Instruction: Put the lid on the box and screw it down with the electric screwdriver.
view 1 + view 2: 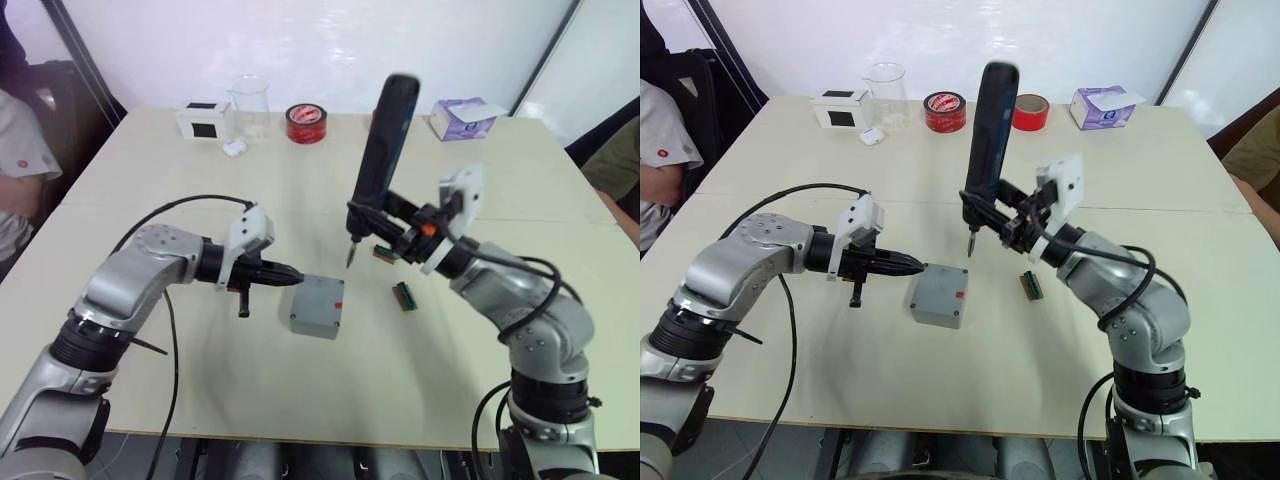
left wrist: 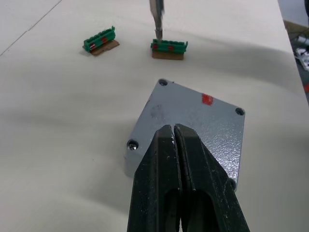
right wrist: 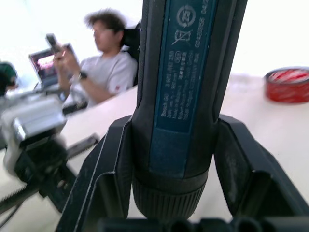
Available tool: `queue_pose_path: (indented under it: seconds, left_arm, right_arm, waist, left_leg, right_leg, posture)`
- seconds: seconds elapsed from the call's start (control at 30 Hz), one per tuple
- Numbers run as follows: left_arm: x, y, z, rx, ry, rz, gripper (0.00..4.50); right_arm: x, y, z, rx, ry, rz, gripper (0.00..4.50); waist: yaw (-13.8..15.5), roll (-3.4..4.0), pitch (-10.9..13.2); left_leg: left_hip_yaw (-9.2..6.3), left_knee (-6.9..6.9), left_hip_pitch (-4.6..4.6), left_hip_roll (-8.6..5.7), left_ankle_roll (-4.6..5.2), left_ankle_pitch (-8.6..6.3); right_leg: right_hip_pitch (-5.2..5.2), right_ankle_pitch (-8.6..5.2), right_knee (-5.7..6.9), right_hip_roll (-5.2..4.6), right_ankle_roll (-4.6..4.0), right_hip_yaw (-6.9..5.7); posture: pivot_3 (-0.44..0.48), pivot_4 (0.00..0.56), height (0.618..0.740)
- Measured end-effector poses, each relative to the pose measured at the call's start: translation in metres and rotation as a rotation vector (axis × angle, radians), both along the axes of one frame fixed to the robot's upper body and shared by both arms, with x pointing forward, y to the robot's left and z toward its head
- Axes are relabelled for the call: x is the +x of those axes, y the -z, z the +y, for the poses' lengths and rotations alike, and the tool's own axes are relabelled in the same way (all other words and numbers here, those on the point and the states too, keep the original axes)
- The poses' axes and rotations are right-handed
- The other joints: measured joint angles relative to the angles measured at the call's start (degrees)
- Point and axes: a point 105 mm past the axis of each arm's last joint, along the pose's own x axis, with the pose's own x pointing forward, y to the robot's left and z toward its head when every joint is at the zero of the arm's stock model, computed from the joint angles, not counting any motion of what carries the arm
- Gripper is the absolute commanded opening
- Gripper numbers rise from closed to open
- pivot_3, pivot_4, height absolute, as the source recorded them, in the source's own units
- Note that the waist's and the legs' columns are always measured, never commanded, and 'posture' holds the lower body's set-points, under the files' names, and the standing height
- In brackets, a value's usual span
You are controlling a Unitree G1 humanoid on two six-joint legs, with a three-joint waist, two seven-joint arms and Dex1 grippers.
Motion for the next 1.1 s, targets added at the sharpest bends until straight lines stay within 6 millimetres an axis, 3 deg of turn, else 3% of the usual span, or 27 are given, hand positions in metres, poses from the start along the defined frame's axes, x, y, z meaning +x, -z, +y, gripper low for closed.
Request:
queue_pose_path:
  seconds: [0.27, 1.1]
  left_arm:
    - [-0.002, 0.019, -0.015, 0.053, 0.043, -0.025, 0.00]
    - [-0.001, 0.022, -0.020, 0.050, 0.049, -0.066, 0.00]
  right_arm:
    - [-0.001, 0.007, 0.006, -0.037, 0.004, -0.040, 1.82]
    - [-0.001, 0.022, 0.013, -0.076, -0.013, -0.064, 1.82]
  waist:
    - [-0.2, 0.00, 0.0]
    - [-0.1, -0.02, 0.0]
  left_leg:
    - [-0.03, 0.00, 0.02, 0.03, 0.00, 0.00]
    - [-0.07, 0.00, 0.16, 0.02, 0.00, 0.01]
  right_leg:
    - [0.00, 0.00, 0.02, 0.06, 0.00, 0.00]
    - [0.14, 0.00, 0.04, 0.03, 0.00, -0.01]
  posture:
    - [0.000, 0.150, 0.740]
    - [0.000, 0.150, 0.740]
